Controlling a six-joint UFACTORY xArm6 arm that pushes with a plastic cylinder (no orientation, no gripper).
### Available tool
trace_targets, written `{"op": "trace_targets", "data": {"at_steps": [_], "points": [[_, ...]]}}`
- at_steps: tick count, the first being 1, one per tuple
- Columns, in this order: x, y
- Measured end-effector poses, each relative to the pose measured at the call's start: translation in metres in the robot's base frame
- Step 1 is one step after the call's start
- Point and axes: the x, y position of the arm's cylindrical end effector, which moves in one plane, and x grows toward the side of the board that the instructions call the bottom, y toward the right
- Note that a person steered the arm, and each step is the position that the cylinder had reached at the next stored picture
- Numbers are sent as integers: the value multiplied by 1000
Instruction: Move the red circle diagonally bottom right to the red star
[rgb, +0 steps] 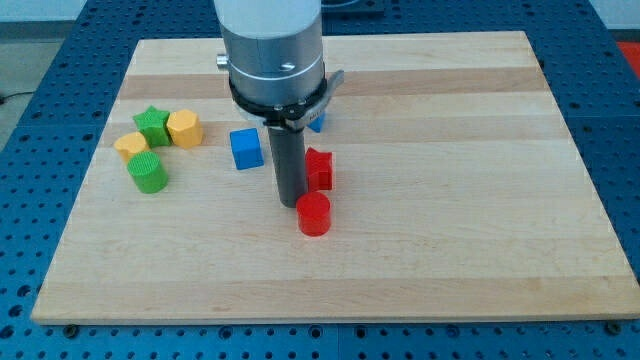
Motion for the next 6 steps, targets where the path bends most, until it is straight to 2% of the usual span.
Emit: {"op": "trace_targets", "data": {"at_steps": [1, 2, 3, 4, 5, 6], "points": [[0, -31], [23, -23], [24, 53], [24, 95], [19, 2], [14, -57]]}}
